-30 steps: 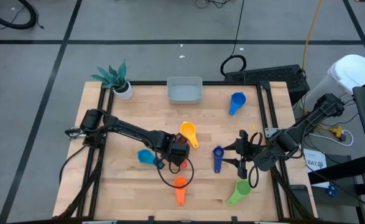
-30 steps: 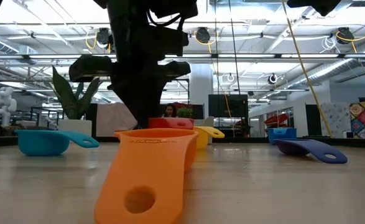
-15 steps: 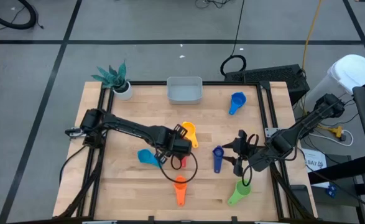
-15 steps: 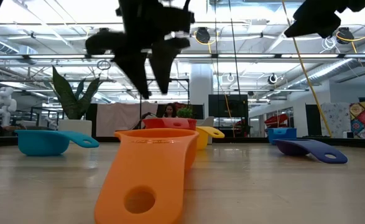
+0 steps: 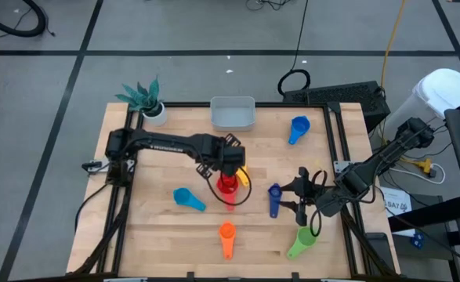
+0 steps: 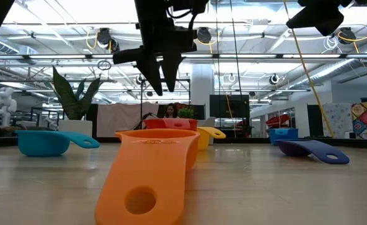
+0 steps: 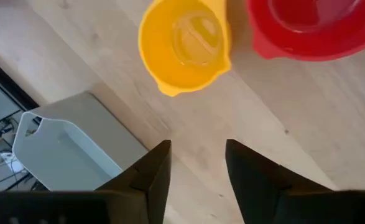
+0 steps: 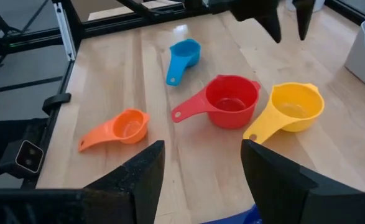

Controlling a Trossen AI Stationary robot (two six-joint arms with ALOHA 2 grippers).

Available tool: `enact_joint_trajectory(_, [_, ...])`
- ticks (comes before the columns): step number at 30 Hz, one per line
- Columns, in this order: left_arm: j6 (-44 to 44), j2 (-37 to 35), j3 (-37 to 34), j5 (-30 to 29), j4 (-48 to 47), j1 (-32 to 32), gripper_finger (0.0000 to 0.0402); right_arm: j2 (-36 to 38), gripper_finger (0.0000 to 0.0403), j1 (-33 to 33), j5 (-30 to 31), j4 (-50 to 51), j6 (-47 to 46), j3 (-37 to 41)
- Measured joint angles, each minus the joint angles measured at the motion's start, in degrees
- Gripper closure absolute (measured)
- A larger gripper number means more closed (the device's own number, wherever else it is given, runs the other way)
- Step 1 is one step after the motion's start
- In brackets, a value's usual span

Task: Nest measuring cups in basket
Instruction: Stack the blue measuring cup on top of the red measuring cup

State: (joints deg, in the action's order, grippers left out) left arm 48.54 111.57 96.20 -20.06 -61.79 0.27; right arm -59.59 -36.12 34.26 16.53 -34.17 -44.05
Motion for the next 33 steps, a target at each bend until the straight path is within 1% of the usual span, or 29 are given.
enact_joint_trajectory(4, [0.07,0.00,0.00,0.16,0.05,0.73,0.0263,0.00,0.0197,0.31,0.75,1.46,-0.26,0.00])
enact_joint_trajectory(5, [-0.55,0.00,0.00,-1.09,-0.12,0.79,0.0265,0.00,0.0197,0.65,1.79,2.84,-0.78,0.00])
enact_joint_trajectory(8, [-3.87,-0.32,0.00,-8.11,-2.71,0.74,0.0264,0.00,0.0197,2.81,4.50,8.86,-3.29,0.00])
enact_joint_trajectory(10, [-6.88,-1.17,-0.07,-9.74,-5.67,0.79,0.0261,0.02,0.0197,5.20,4.80,12.15,-4.25,0.02])
enact_joint_trajectory(12, [-10.93,-3.32,-0.07,-7.12,-7.79,0.90,0.0260,0.02,0.0197,7.81,4.76,14.21,-4.27,0.03])
enact_joint_trajectory(16, [-18.35,-8.91,-0.07,3.26,-8.60,1.14,0.0267,0.42,0.0197,14.49,4.71,16.58,-0.46,-0.25])
enact_joint_trajectory(20, [-24.76,-16.61,-0.07,11.86,-5.51,1.62,0.0284,1.92,0.0197,22.69,4.33,17.31,3.53,-2.38])
enact_joint_trajectory(23, [-29.12,-22.06,-0.07,17.51,-1.80,1.34,0.0296,2.68,0.0197,29.11,2.19,17.39,7.03,-4.78])
enact_joint_trajectory(26, [-32.21,-26.90,-0.05,18.57,0.36,-0.35,0.0302,2.66,0.0197,34.33,0.17,18.47,11.79,-6.81])
enact_joint_trajectory(29, [-35.34,-30.14,-0.25,18.20,1.04,-2.79,0.0304,1.40,0.0197,38.27,-4.36,18.48,15.65,-8.07])
enact_joint_trajectory(31, [-37.57,-31.27,-1.46,16.60,1.19,-4.89,0.0304,-0.21,0.0197,39.97,-6.80,18.87,17.20,-8.84])
enact_joint_trajectory(33, [-39.61,-32.65,-3.90,14.04,1.39,-7.50,0.0304,-2.01,0.0197,41.13,-7.34,19.99,18.51,-10.05])
